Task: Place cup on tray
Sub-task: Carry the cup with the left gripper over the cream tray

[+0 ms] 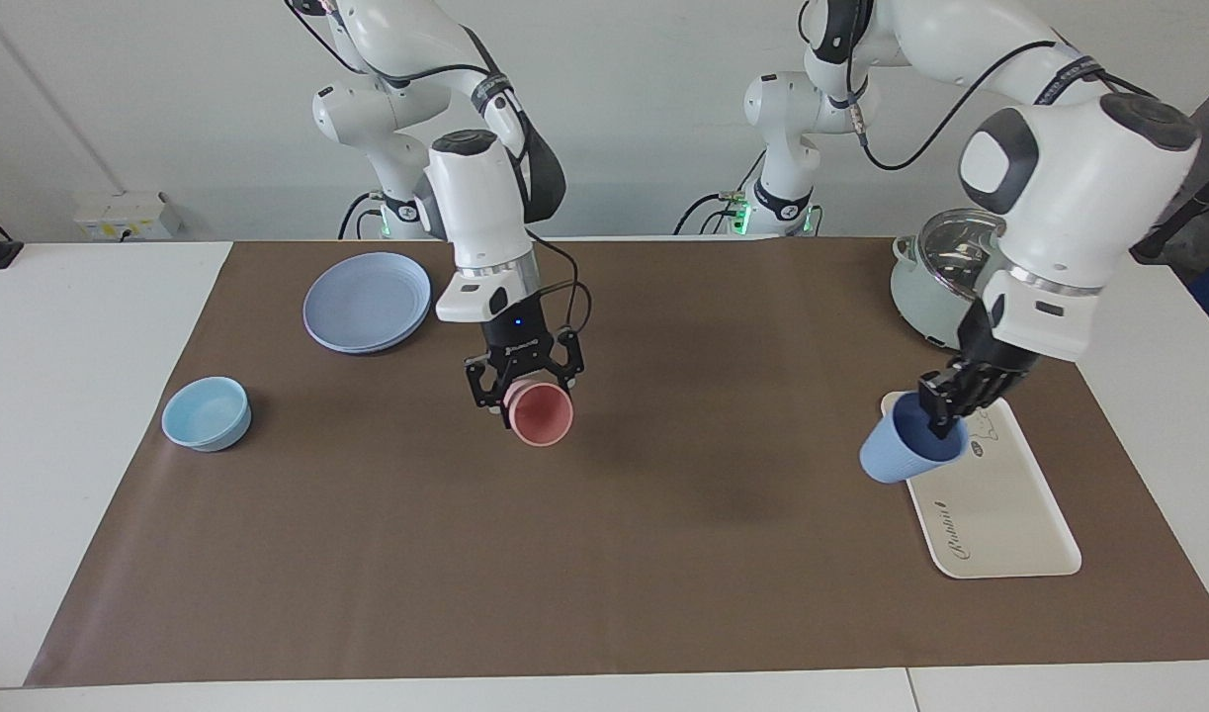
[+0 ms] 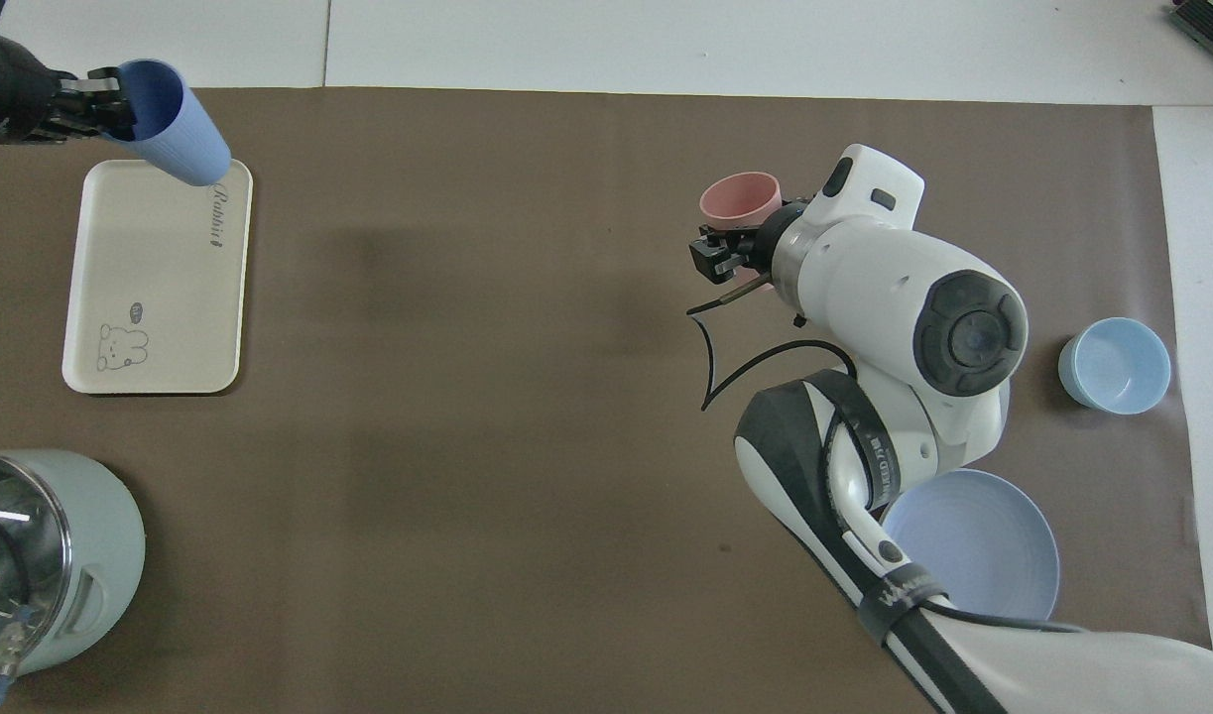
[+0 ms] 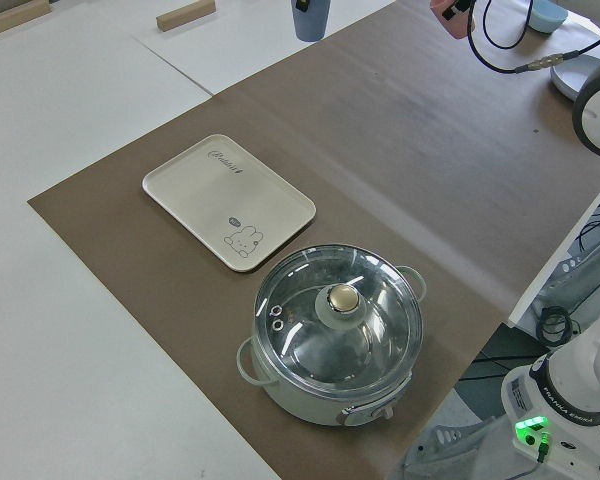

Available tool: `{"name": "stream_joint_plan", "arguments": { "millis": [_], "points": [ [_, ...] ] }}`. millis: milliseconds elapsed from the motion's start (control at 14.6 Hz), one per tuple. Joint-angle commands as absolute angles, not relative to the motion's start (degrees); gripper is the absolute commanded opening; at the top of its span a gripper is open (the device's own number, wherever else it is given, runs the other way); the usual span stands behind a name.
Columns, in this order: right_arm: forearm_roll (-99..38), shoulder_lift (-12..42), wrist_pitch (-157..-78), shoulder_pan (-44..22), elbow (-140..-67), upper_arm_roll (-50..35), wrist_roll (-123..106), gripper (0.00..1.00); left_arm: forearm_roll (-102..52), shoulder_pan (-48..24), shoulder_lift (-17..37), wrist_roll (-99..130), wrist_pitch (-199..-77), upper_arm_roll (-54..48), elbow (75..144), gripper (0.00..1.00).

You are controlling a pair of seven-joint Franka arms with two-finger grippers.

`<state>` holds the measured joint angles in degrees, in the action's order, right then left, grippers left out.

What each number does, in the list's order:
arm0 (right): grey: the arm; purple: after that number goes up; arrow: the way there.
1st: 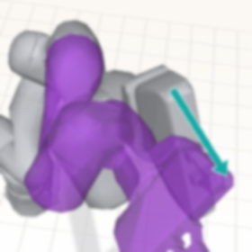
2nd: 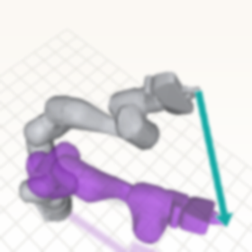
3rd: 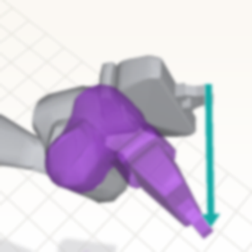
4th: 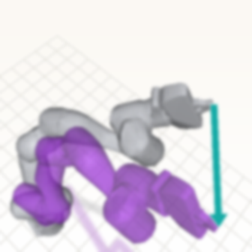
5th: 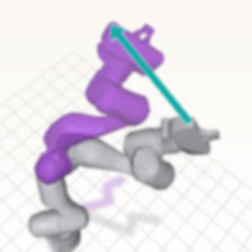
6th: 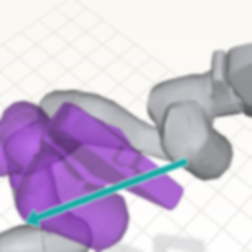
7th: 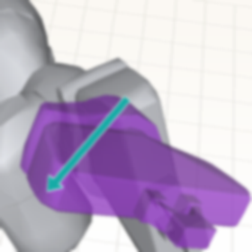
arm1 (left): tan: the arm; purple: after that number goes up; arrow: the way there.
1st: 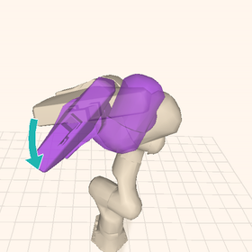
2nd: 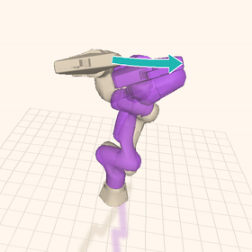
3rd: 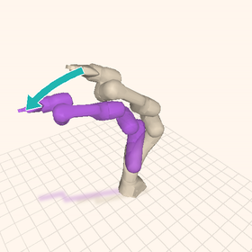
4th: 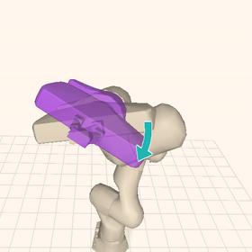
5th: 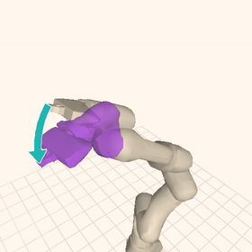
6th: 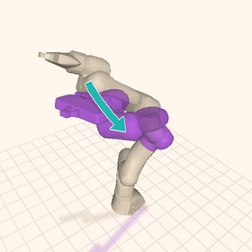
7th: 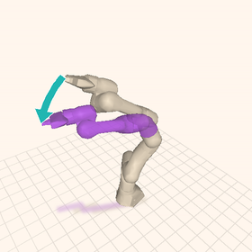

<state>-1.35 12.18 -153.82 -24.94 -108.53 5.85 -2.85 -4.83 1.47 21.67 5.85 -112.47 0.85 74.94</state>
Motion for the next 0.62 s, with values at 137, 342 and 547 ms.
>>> {"name": "stream_joint_plan", "arguments": {
  "millis": [137, 342, 547],
  "points": [
    [-27.6, 13.3, -156.4, -20.4, -107.8, 5.2, -29.5, 0.00, -5.8, 10.4, 13.7, -7.2, -123.1, 0.1, 94.5, 0.00],
    [-46.4, 12.7, -152.6, -16.3, -108.0, 5.3, -49.5, 0.00, -10.8, 12.9, 13.7, -12.1, -135.2, 0.1, 104.7, 0.00],
    [-56.4, 12.4, -145.5, -9.9, -108.0, 5.3, -61.5, 0.00, -15.5, 12.9, 17.1, -16.1, -138.5, 0.1, 104.7, 0.00]
  ]
}}
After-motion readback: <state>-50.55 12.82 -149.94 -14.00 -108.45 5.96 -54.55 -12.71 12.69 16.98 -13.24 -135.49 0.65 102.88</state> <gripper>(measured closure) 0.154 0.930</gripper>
